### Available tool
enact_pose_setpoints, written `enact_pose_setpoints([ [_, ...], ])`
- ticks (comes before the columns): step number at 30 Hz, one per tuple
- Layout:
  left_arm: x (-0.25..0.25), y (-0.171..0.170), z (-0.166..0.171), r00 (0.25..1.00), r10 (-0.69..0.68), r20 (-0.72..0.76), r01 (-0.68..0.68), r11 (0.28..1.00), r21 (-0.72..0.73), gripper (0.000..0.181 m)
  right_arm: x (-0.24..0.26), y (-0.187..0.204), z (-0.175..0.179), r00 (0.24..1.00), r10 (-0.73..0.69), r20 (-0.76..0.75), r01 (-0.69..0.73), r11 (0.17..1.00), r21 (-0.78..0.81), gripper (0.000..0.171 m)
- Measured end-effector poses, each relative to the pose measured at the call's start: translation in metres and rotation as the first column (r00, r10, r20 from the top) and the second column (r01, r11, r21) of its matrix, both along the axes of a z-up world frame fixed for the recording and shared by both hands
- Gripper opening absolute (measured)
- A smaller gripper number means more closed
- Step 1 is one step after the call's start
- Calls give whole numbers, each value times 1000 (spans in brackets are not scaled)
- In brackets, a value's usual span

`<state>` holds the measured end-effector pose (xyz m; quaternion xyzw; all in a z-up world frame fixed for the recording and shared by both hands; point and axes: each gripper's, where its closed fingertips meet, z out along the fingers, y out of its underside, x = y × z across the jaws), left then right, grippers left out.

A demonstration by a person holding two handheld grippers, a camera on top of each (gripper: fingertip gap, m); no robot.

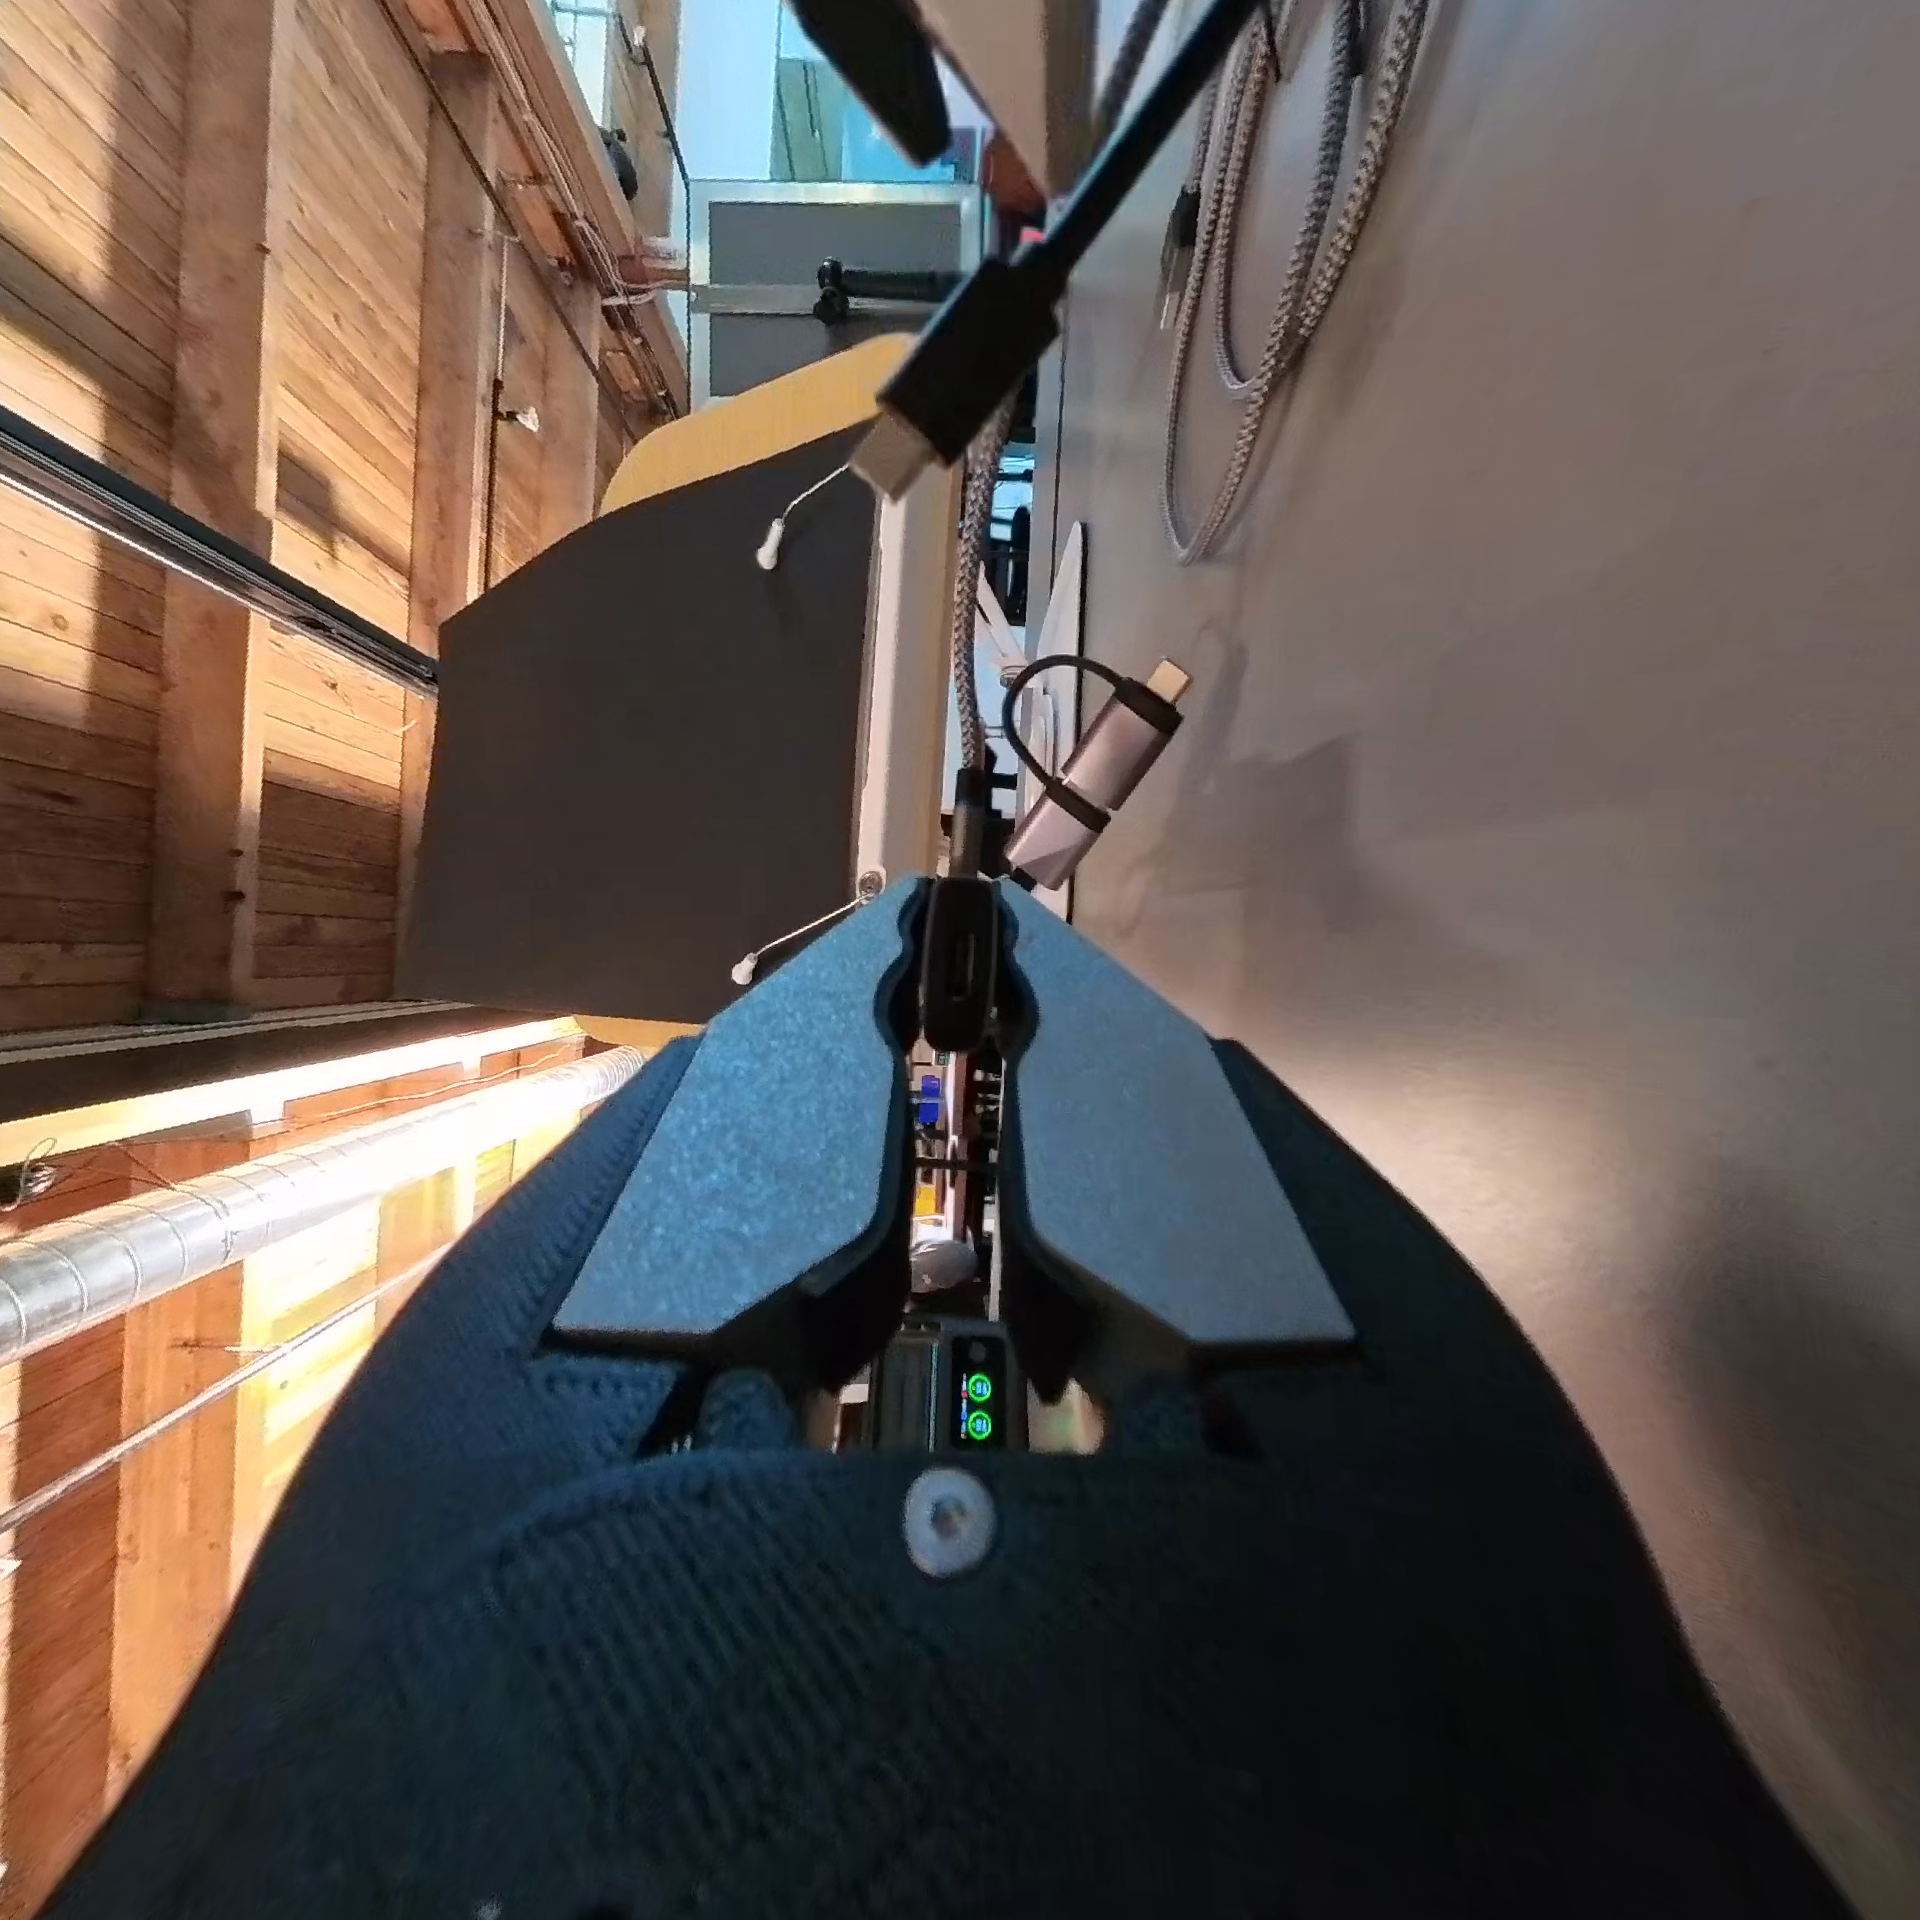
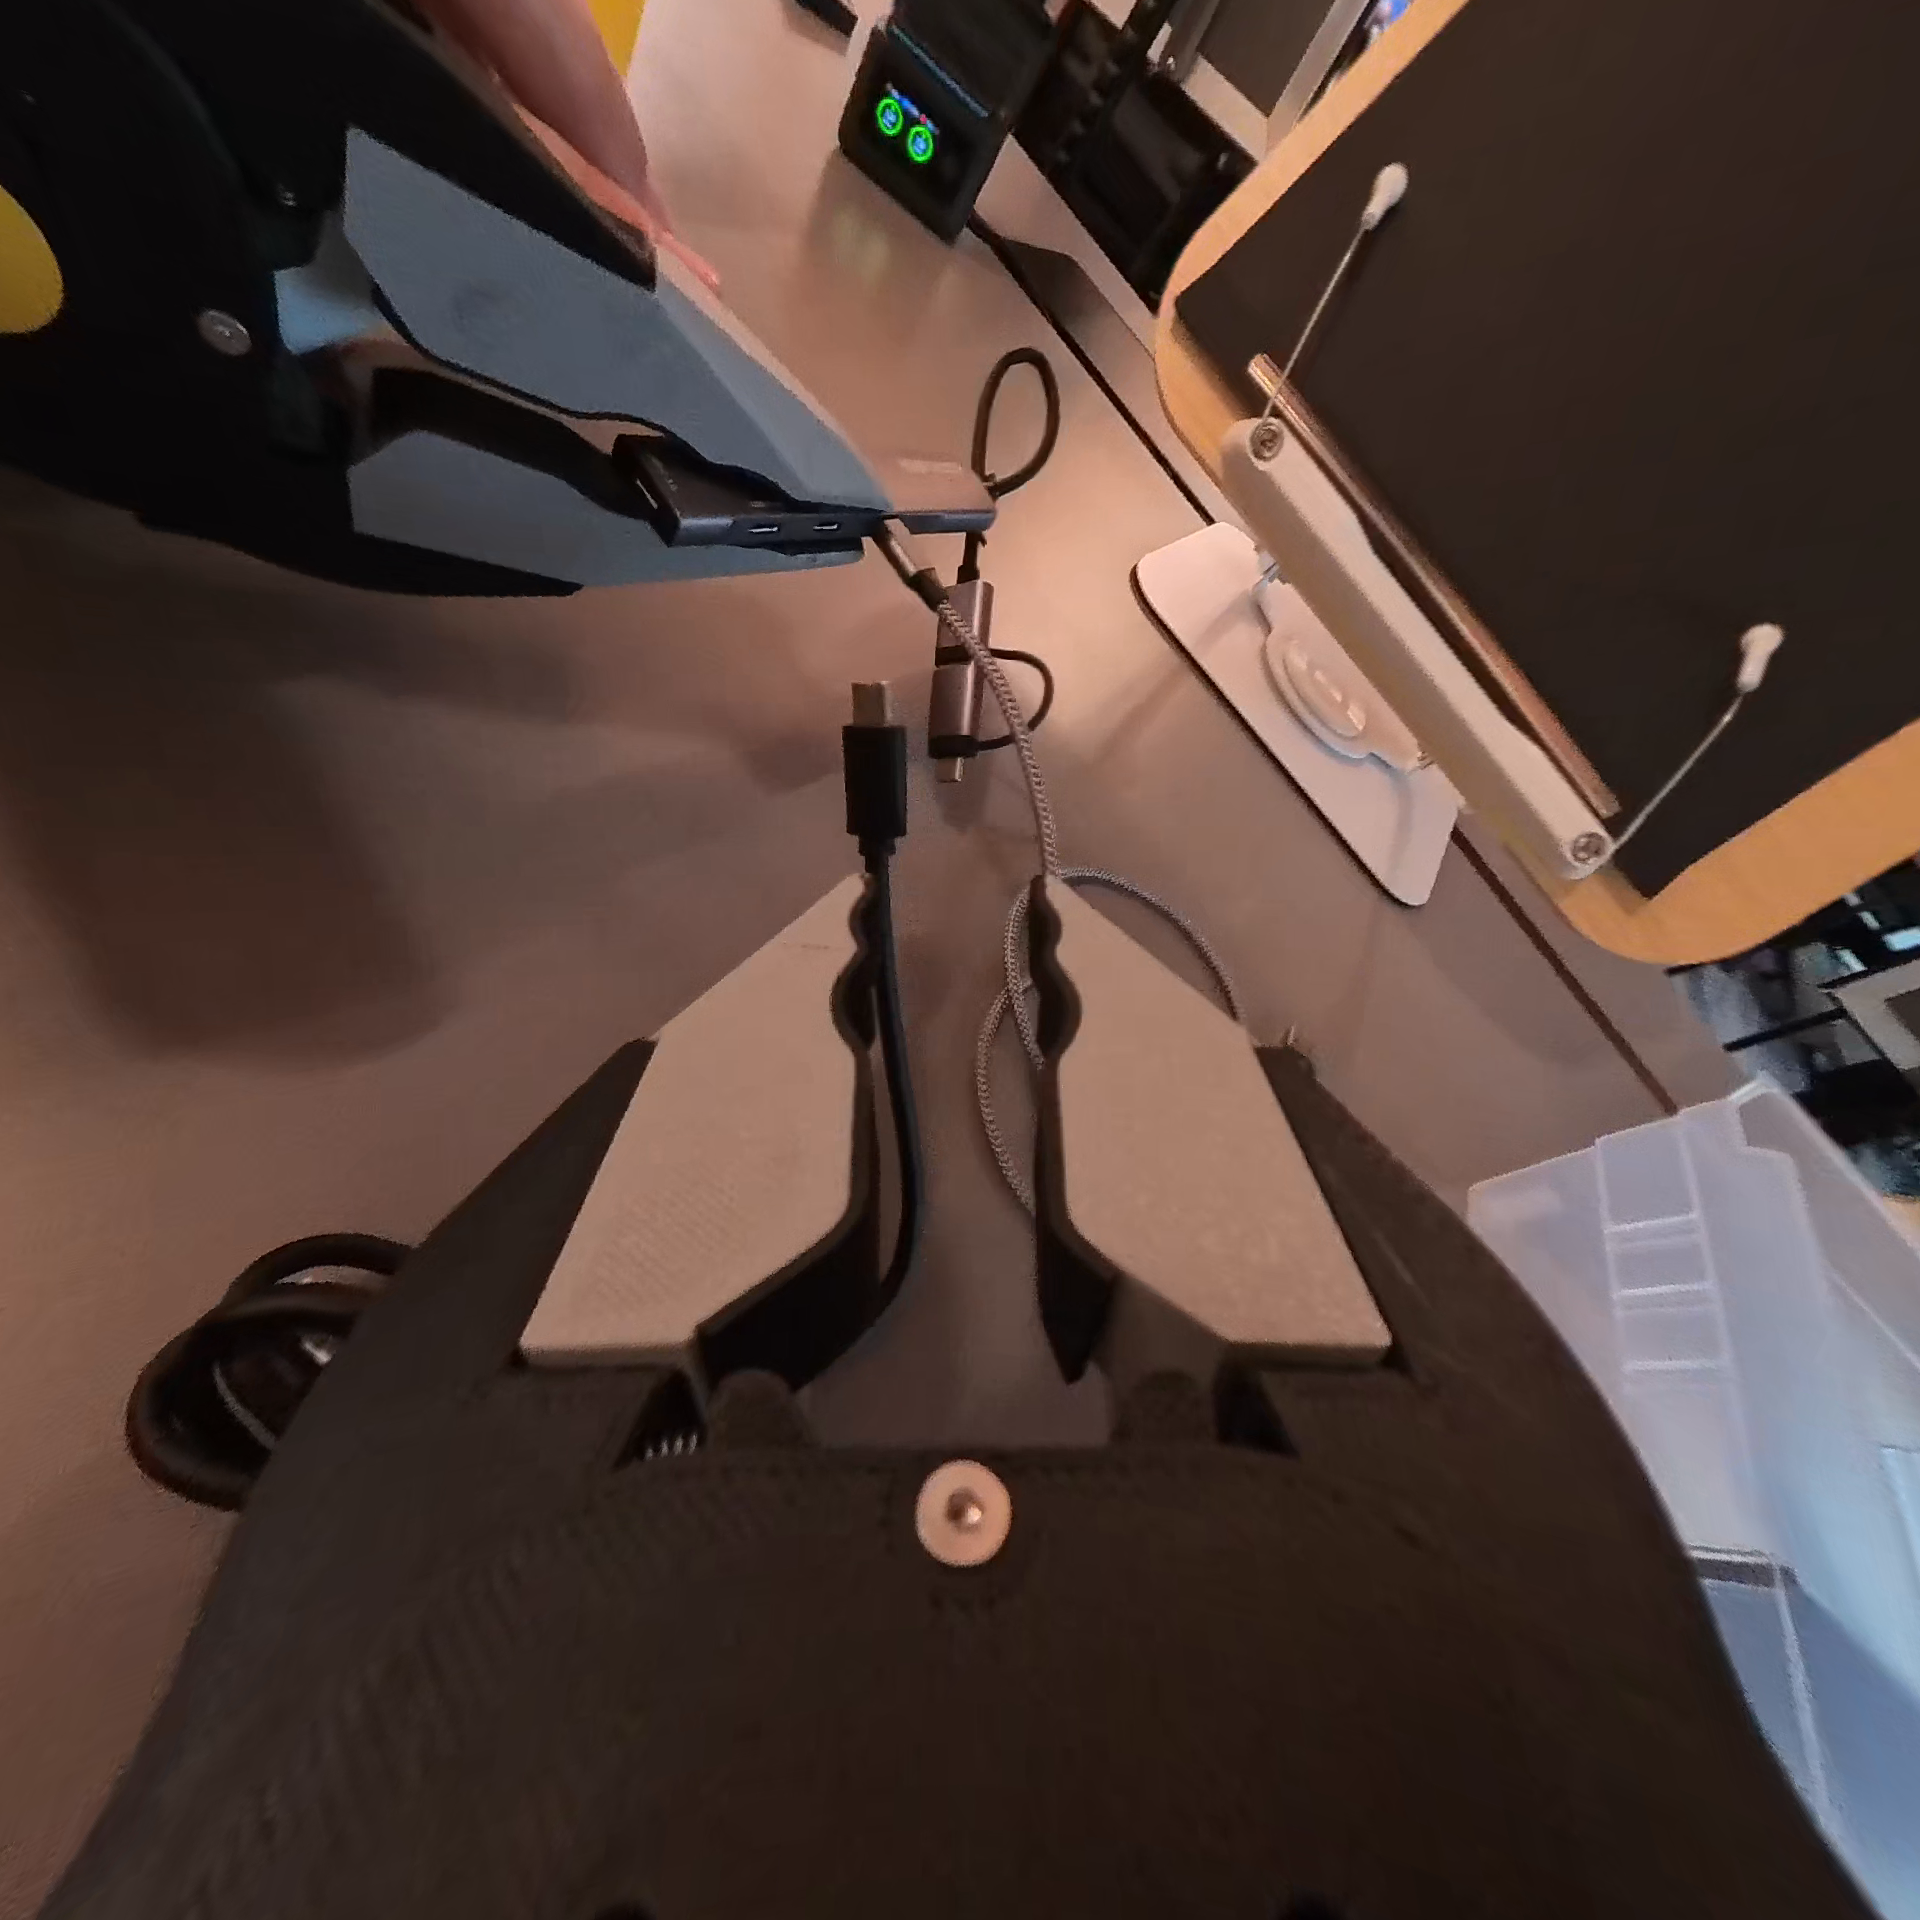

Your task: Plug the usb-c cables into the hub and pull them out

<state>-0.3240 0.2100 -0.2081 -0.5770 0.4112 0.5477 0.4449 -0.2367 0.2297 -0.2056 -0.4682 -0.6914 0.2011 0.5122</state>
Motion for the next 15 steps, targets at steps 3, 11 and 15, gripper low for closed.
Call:
enact_pose_setpoints([
  [3,-1,0,0,1000,0,9,0,1000,1,6,-1,-2,-2,1000,-6,5,6,998,67,23],
  [11,-1,1,0,1000,3,17,-3,1000,-2,6,-4,-10,-6,1000,-12,19,8,973,232,22],
  [15,-2,0,-1,1000,7,18,-7,1000,-3,6,-7,-10,-8,999,-30,32,19,952,306,20],
])
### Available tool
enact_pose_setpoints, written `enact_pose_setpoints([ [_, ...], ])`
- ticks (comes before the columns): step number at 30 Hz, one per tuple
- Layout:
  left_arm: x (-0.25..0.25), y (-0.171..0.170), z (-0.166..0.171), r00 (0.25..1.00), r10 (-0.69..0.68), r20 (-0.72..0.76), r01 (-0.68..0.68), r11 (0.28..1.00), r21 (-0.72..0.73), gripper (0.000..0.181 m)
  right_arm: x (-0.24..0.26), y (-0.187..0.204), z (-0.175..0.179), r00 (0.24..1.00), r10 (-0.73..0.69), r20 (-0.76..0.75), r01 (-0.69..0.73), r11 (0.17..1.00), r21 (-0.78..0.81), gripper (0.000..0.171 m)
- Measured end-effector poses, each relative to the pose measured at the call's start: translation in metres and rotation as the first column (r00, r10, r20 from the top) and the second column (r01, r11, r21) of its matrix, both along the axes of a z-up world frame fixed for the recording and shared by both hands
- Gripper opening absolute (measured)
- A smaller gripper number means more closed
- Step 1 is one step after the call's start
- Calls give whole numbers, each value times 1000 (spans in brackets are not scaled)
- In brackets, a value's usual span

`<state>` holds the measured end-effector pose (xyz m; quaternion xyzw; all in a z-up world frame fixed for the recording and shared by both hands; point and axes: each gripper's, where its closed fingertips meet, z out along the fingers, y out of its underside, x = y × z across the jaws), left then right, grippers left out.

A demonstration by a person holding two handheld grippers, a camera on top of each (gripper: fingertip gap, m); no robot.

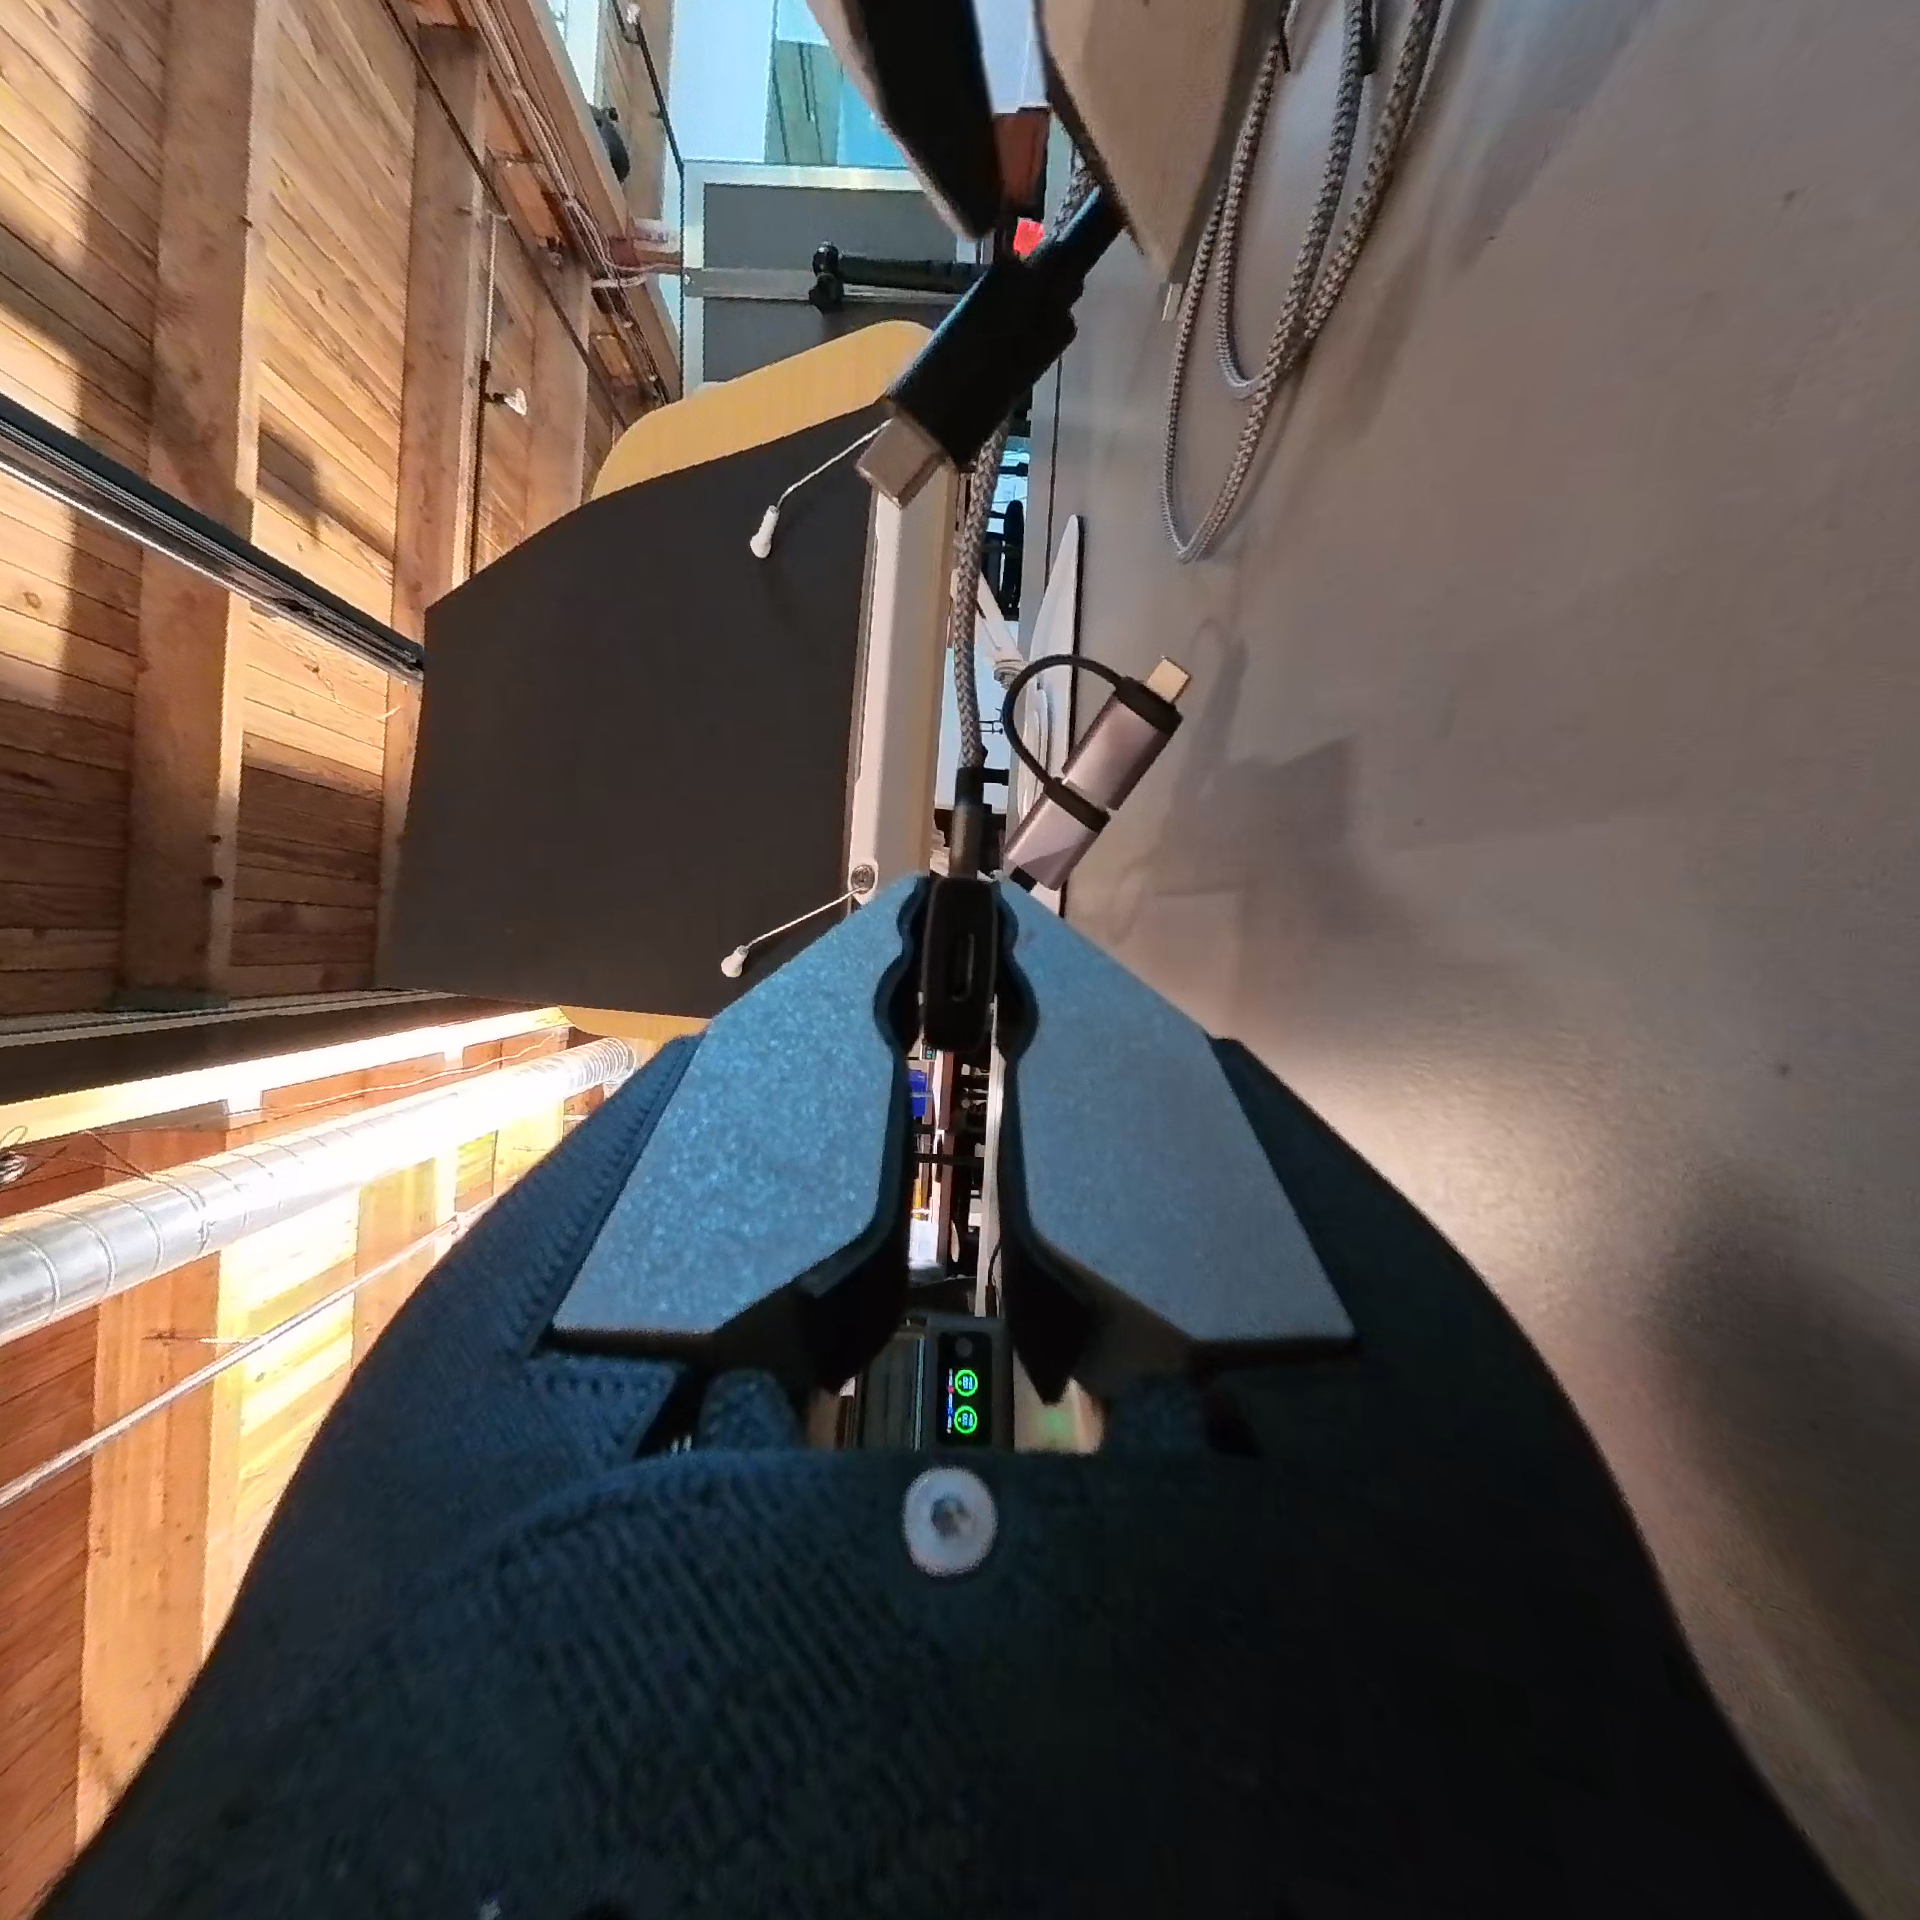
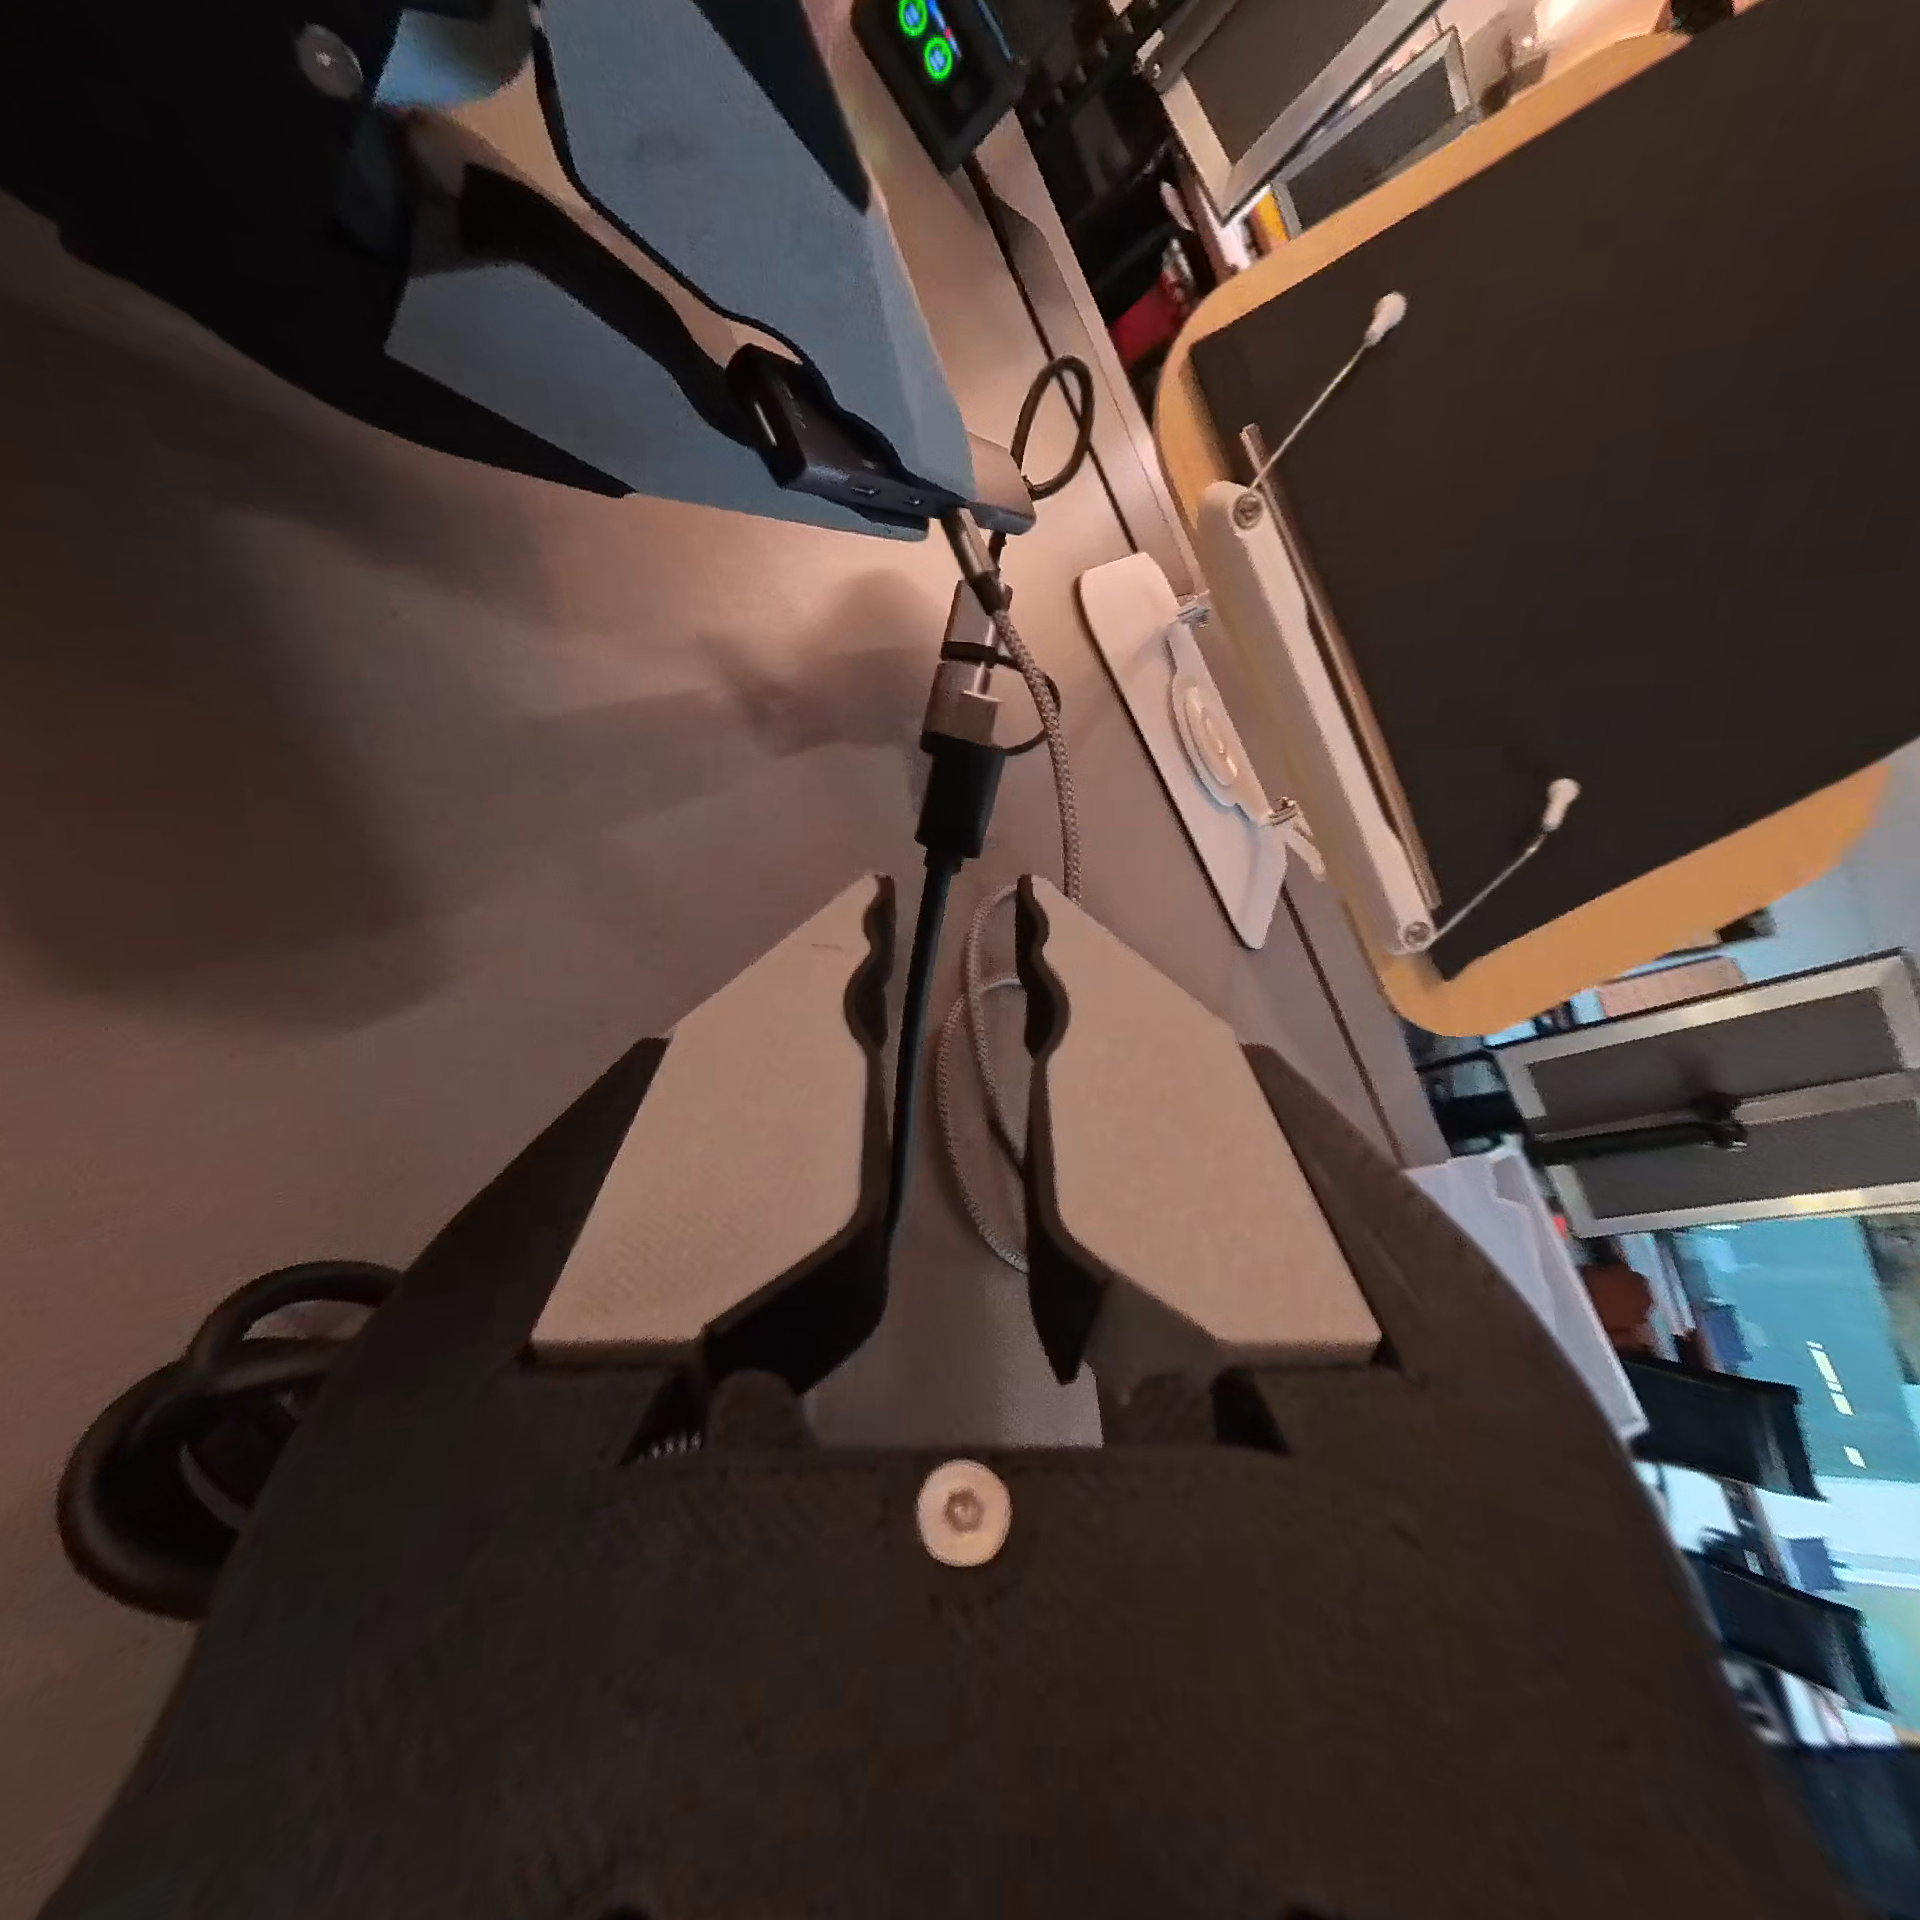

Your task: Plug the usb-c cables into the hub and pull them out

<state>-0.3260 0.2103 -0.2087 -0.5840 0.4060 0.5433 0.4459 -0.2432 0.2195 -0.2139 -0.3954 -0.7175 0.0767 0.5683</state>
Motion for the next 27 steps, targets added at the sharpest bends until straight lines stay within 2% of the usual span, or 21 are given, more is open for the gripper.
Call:
enact_pose_setpoints([
  [4,1,0,1,1000,-3,1,3,1000,4,6,-1,3,-1,999,-34,1,34,994,104,13],
  [9,2,0,2,1000,-5,3,5,1000,8,6,-4,1,1,998,-56,-14,58,979,195,13],
  [23,2,-2,4,1000,-4,18,4,1000,13,6,-9,0,0,998,-67,-15,68,982,174,9],
  [27,3,-2,3,1000,-9,6,8,1000,10,6,-11,-3,-4,1000,-12,21,11,998,66,9],
])
